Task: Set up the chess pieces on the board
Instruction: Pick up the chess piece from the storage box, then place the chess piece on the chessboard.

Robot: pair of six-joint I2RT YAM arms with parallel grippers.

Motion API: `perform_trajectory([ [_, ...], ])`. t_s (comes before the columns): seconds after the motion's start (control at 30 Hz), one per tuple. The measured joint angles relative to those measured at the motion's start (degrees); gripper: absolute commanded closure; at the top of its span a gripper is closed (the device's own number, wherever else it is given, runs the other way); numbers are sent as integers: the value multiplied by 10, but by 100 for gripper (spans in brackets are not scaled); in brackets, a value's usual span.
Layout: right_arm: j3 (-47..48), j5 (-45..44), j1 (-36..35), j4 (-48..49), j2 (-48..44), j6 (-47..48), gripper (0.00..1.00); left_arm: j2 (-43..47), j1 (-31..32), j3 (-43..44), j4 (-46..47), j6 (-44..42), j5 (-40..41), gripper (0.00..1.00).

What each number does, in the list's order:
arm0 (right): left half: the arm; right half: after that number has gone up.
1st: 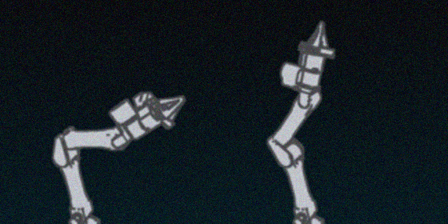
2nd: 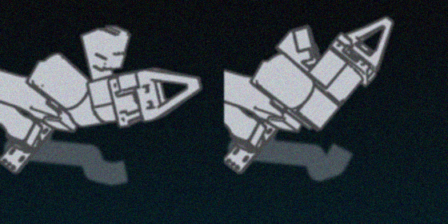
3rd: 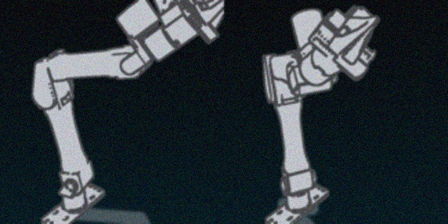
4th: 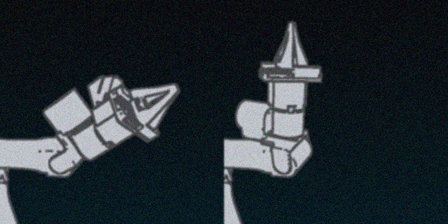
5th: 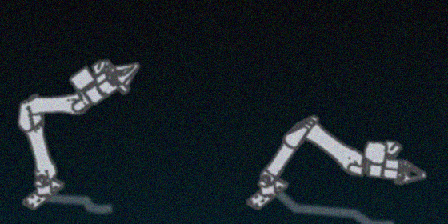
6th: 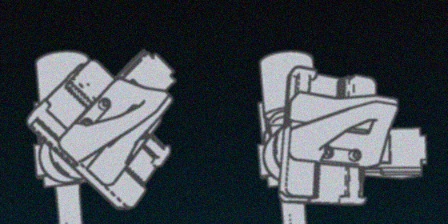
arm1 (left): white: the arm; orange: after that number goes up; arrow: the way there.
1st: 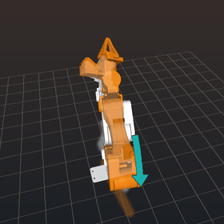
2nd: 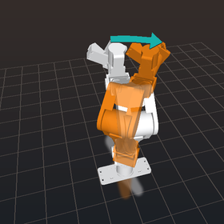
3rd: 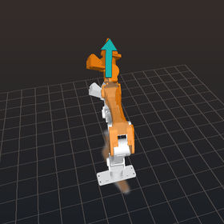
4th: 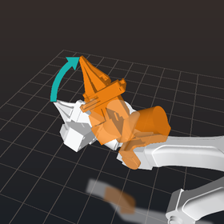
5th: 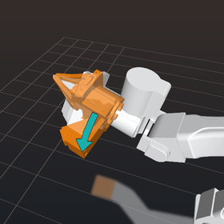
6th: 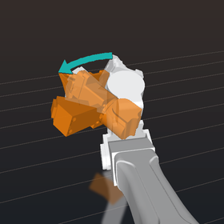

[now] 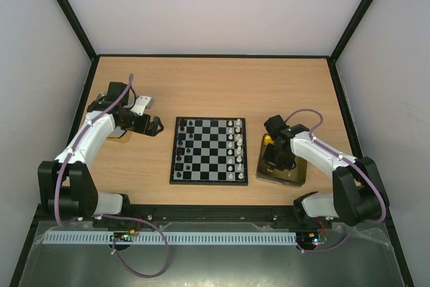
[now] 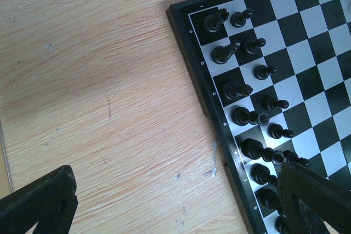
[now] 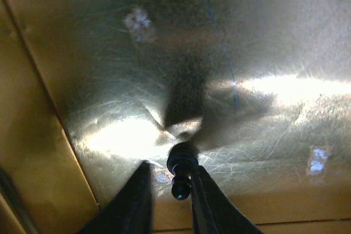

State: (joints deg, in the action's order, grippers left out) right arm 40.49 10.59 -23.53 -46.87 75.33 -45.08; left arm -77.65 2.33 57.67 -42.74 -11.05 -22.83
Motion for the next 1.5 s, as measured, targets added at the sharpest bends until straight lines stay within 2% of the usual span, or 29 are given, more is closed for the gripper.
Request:
perform_trajectory([
  [0.17,-1,-1,9,8,18,3,98,0,0,0,0,0,0,1],
  [0.4,13,-13,10,-8,19,16,98,0,0,0,0,0,0,1],
  [0.63,140,-59,-3,-77,13,33,98,0,0,0,0,0,0,1],
  [0.73,219,-80,-56,-106,29,32,98,0,0,0,0,0,0,1],
  [0.87,320,-75,-183,-113,95,19,98,0,0,0,0,0,0,1],
  [1.1,408,-32,-336,-115,229,13,98,0,-1,0,0,0,0,1],
  [1.3,472,0,-402,-112,321,30,98,0,-1,0,0,0,1,1],
  [1.5,507,17,-433,-107,382,44,98,0,-1,0,0,0,6,1],
])
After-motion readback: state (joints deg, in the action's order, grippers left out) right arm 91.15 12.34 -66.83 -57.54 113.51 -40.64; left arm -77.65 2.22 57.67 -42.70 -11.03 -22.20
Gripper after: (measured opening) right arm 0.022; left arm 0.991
